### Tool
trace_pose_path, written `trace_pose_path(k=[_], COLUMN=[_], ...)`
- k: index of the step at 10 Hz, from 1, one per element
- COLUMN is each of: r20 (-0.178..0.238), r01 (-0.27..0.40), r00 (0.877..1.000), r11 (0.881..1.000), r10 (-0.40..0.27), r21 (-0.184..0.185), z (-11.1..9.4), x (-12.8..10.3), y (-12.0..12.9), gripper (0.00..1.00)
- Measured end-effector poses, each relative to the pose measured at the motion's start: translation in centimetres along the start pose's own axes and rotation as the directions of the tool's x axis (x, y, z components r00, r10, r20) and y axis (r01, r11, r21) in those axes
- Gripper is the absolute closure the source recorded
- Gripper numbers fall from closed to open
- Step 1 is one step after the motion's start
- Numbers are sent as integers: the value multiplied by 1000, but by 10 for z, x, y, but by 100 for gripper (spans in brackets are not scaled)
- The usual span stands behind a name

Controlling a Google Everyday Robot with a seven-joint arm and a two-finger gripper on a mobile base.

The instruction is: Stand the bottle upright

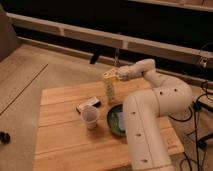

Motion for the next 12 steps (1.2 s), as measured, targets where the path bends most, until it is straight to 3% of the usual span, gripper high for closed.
trace_pose_path(k=[3,5,9,12], r20=[0,0,0,-24], r01=[0,0,0,84], r00=[1000,1000,1000,996], r11=[1000,1000,1000,996], r10=[0,0,0,-83], r21=[0,0,0,11], z=[0,0,0,-3], x=[0,0,0,-13], y=[0,0,0,-11], gripper=[100,94,100,100])
